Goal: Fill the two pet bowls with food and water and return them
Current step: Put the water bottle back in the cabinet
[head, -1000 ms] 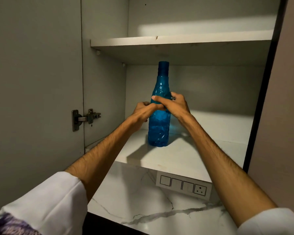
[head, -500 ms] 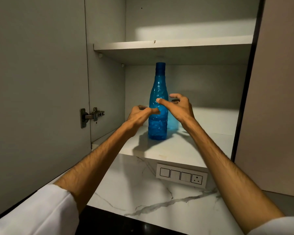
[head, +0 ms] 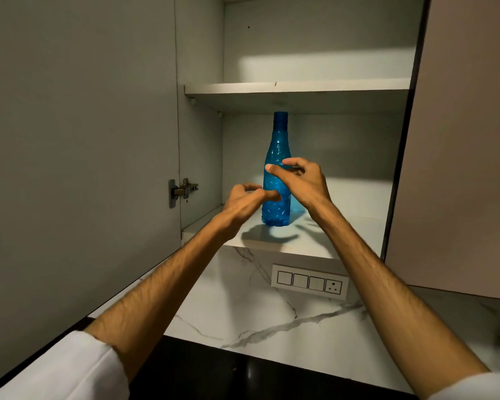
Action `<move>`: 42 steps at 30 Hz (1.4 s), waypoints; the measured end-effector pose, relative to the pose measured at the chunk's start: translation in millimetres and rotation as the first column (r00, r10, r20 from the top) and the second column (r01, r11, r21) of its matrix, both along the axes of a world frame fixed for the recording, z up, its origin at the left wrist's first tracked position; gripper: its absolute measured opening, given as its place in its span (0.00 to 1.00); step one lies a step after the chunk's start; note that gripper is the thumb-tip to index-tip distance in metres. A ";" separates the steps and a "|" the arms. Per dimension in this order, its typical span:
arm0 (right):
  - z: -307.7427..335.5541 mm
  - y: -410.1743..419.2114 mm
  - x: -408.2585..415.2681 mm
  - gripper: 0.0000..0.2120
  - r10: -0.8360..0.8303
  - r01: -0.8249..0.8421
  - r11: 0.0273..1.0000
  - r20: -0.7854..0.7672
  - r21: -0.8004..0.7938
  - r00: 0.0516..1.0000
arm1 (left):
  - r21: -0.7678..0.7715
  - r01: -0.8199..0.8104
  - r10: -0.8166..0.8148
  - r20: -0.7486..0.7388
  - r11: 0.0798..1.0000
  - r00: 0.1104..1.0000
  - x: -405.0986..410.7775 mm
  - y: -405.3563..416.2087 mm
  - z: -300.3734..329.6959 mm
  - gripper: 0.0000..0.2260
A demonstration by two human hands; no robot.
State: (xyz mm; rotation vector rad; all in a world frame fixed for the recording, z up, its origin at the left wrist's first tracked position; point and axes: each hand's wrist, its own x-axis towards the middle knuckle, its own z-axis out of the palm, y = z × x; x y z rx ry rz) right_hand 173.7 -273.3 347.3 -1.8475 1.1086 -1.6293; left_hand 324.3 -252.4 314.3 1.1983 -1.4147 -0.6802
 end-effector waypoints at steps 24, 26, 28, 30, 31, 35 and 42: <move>-29.3 180.2 65.8 0.22 0.100 -0.100 0.995 0.009 -0.005 0.995 | 0.014 0.058 -0.057 -0.089 0.998 0.994 40.5 191.4 -26.1 0.35; -31.9 194.0 67.9 0.22 0.113 -0.113 0.994 0.000 -0.002 0.994 | 0.021 0.051 -0.048 -0.105 0.998 0.993 43.4 206.0 -29.8 0.33; -33.8 206.0 69.4 0.21 0.124 -0.124 0.992 -0.004 -0.001 0.992 | 0.033 0.034 -0.030 -0.115 0.999 0.993 45.3 220.2 -32.1 0.35; -35.7 218.3 70.5 0.21 0.134 -0.134 0.991 -0.012 -0.001 0.991 | 0.034 0.028 -0.024 -0.122 0.999 0.992 47.5 234.8 -35.2 0.34; -36.5 224.5 70.9 0.21 0.139 -0.139 0.990 -0.016 -0.001 0.990 | 0.031 0.037 -0.033 -0.126 0.999 0.991 48.8 241.2 -37.0 0.33; -39.6 248.0 72.9 0.21 0.162 -0.162 0.987 -0.019 -0.001 0.987 | 0.030 0.048 -0.044 -0.130 0.998 0.991 51.5 265.1 -45.5 0.24; -47.1 288.2 81.7 0.21 0.203 -0.204 0.979 -0.046 -0.018 0.978 | 0.000 0.074 -0.072 -0.197 0.997 0.978 50.9 318.2 -58.9 0.27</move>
